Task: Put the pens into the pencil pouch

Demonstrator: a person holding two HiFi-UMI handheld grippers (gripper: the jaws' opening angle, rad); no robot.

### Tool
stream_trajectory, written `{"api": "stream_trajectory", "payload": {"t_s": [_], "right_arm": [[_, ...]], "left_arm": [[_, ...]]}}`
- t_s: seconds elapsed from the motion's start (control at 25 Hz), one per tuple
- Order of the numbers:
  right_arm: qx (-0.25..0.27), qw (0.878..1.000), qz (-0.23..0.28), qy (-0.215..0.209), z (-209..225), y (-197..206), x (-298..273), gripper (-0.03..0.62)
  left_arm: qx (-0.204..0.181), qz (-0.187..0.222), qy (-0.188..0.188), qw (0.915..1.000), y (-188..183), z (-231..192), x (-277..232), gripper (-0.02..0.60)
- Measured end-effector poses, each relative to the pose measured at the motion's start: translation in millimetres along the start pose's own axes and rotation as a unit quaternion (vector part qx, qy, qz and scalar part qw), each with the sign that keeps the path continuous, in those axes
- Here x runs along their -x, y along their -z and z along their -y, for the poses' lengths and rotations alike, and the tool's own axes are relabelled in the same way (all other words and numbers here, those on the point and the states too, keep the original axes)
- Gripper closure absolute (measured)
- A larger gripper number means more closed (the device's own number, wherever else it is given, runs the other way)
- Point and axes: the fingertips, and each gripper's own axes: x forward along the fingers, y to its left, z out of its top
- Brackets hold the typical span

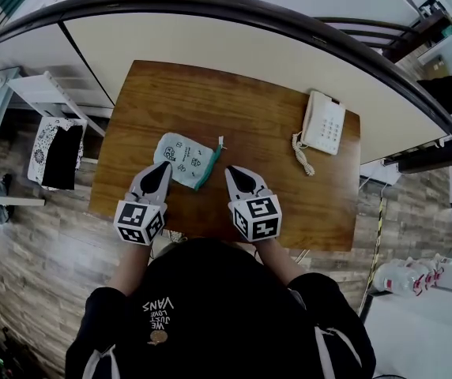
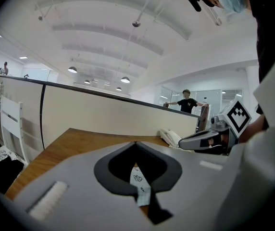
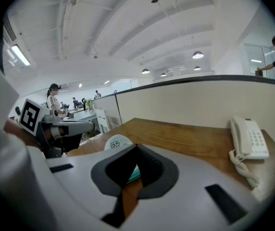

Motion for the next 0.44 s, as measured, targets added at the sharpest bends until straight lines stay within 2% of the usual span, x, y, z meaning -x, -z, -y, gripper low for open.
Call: {"api": "stream_trajectory", "payload": {"t_s": [0.44], "right_arm": [[-0.006, 1.0, -0.006, 0.012, -0.7, 4.8, 1.2, 0.582]], "left_arm": [[0.008, -0.004, 0.009, 0.9999, 3.7, 0.8, -1.4, 0.571]]}}
